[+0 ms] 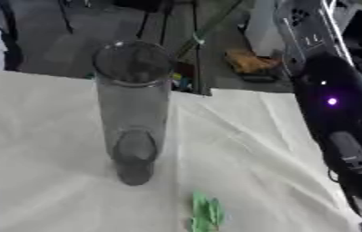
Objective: Arrange flowers into the vase.
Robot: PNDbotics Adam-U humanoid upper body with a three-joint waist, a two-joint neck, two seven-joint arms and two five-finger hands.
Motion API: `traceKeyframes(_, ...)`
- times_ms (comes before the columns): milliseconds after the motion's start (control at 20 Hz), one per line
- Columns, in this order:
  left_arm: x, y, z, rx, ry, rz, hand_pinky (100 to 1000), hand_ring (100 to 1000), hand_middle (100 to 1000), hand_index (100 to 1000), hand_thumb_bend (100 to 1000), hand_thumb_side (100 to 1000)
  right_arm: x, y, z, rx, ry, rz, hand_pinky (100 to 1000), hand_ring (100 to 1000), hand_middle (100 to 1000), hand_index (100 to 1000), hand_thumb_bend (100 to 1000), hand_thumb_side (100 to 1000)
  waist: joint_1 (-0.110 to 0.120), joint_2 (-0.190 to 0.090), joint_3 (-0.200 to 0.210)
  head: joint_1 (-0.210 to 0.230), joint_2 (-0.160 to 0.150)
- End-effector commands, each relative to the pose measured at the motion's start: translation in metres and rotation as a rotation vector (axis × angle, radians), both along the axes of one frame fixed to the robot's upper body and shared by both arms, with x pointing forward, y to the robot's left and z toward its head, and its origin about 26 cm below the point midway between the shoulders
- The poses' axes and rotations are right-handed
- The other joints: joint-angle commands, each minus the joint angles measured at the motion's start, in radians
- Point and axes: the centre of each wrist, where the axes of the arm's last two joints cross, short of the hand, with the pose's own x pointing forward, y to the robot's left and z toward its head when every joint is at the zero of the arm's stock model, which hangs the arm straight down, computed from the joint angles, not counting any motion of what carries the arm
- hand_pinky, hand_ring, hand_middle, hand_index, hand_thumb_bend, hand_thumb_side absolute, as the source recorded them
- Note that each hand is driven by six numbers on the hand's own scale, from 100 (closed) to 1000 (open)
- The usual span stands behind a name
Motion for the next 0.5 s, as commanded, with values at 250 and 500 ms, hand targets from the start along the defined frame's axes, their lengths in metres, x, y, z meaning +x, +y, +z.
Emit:
traceKeyframes(250,-0.003,0.0016,0.005,0.007,-0.022,0.006,735,795,884,936,100,1000,-0.0115,-0.0046,0.0127,-0.007,-0.044,0.001,100,100,100,100,100,543,0.004,-0.023,0.002,-0.041,-0.039)
traceKeyframes(500,-0.0031,0.0013,0.0042,0.007,-0.018,0.002,735,795,885,936,100,1000,-0.0124,-0.0013,0.0144,-0.01,-0.051,0.022,100,100,100,100,100,537,0.004,-0.028,0.008,-0.071,-0.055)
